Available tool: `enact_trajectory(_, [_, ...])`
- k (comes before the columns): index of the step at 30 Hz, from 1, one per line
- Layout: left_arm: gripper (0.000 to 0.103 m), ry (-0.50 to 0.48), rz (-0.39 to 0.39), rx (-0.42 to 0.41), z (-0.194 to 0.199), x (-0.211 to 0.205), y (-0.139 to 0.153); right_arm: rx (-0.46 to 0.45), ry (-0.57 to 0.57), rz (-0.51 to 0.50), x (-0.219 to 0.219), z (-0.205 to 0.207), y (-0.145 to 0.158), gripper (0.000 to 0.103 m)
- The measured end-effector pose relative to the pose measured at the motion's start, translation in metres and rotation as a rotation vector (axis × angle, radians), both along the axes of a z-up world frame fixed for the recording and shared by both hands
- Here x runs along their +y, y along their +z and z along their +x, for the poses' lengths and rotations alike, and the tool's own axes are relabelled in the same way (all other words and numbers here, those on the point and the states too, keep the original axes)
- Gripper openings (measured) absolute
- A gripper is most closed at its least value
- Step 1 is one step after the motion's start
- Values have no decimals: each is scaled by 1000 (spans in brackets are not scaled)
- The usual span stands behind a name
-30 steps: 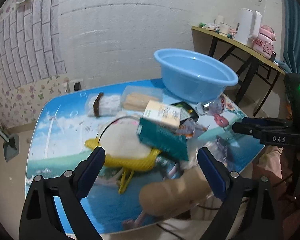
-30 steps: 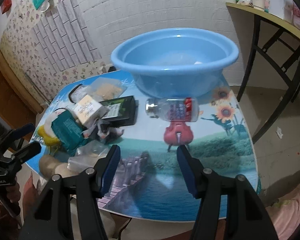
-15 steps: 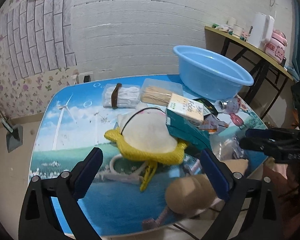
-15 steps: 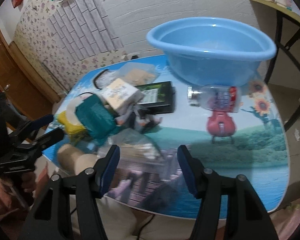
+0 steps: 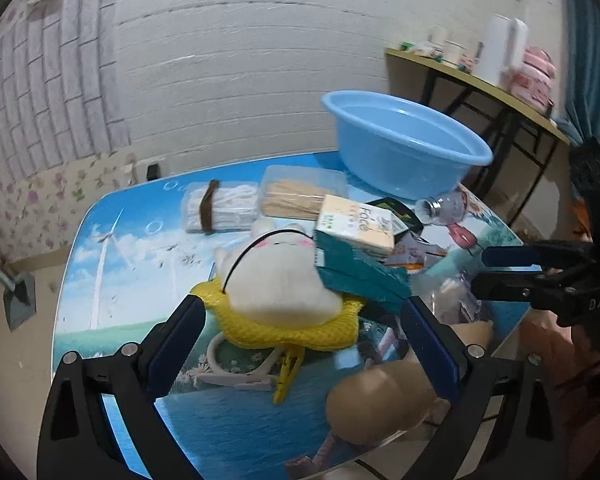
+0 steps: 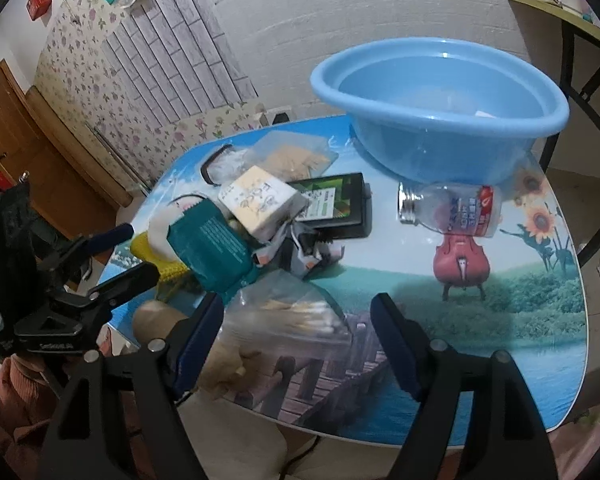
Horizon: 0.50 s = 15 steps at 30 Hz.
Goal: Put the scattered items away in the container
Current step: 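Grasp the clear plastic bag with the right tool while the left tool grasps the white plush toy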
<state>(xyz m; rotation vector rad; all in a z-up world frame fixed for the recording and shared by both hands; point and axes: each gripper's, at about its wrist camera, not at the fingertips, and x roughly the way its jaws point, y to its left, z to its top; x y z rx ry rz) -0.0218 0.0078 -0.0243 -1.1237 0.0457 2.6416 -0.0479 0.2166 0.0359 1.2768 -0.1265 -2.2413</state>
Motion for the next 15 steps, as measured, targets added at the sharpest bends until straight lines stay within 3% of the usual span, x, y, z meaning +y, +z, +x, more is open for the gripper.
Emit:
enact_trajectory(6, [98, 20, -29, -39, -18, -3, -14, -48, 23, -7, -10, -4, -14, 76])
enact_trajectory(15, [99, -35, -55, -27, -32, -3, -26, -116, 17, 0, -23, -17, -33, 76])
